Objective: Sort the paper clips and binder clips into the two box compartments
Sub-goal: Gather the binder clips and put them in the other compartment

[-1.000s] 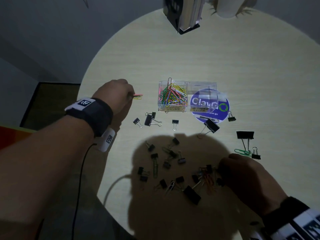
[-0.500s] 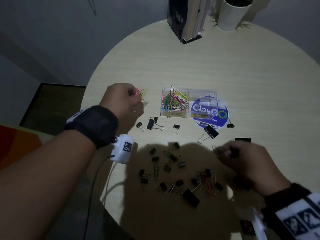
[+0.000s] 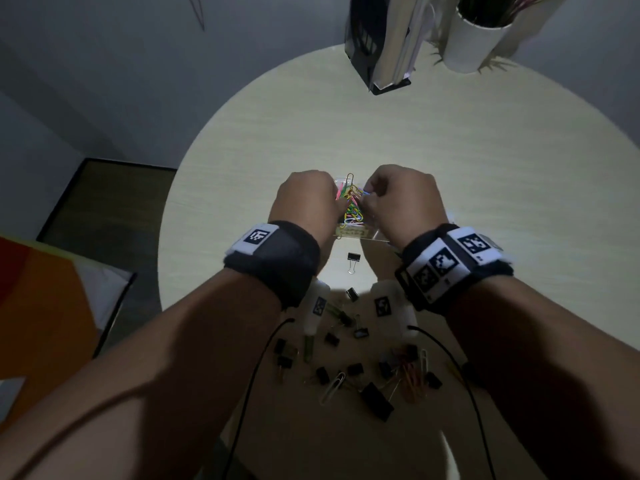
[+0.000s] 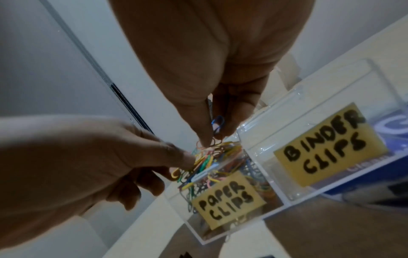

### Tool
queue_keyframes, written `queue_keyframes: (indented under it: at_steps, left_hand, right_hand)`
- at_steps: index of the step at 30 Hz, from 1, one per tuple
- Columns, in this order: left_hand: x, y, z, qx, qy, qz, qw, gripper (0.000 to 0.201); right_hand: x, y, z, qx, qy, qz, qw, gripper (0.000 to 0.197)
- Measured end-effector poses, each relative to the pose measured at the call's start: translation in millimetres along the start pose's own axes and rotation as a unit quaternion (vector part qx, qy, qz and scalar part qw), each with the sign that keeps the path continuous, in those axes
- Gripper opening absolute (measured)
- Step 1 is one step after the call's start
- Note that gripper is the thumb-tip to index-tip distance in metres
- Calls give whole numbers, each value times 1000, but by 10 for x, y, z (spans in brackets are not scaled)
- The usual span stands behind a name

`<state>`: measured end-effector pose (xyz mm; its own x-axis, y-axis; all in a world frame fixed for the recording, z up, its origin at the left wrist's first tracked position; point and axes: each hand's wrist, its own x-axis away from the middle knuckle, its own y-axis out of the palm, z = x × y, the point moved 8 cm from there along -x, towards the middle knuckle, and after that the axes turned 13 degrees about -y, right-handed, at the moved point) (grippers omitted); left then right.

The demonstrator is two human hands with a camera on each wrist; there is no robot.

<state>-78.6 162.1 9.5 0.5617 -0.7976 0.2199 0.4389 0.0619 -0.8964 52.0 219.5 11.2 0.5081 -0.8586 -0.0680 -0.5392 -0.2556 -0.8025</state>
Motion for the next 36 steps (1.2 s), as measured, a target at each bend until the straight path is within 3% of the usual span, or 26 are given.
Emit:
queue_keyframes:
  at_steps: [6, 11, 15, 17, 19, 22, 25, 28, 33, 36]
  left_hand:
    - [78, -22, 12, 0, 30, 21, 999, 31]
    - [95, -125, -125, 82, 13, 40, 996, 28]
    - [164, -245, -319, 130, 2, 58, 990, 29]
    - [299, -324, -429, 133, 10, 67, 989, 27]
    - [521, -299, -506, 115, 34, 52, 991, 22]
    - [986, 39, -466, 60, 103, -28, 993, 15]
    - [1463, 491, -241, -32, 217, -75, 973, 14]
    - [1712, 807, 6, -53, 256, -121, 958, 22]
    - [1769, 1055, 227, -128, 314, -114, 934, 23]
    - [1727, 1099, 134, -160, 319, -105, 928, 28]
  right_hand:
    - [52, -30, -24, 34, -28, -7, 999, 19]
    - [164, -257, 127, -65, 12, 55, 996, 17]
    - [639, -508, 441, -145, 60, 89, 984, 10]
    - [1032, -571, 601, -130, 81, 54, 987, 8]
    - [1475, -513, 701, -81, 88, -26, 992, 6]
    - [2031, -338, 708, -15, 53, -113, 992, 4]
    - [2347, -229, 618, 31, 11, -103, 994, 2]
    - [2500, -123, 545, 71, 4, -76, 995, 14]
    - [2501, 73, 485, 138, -34, -70, 987, 19]
    - [2478, 37, 599, 135, -15, -66, 989, 23]
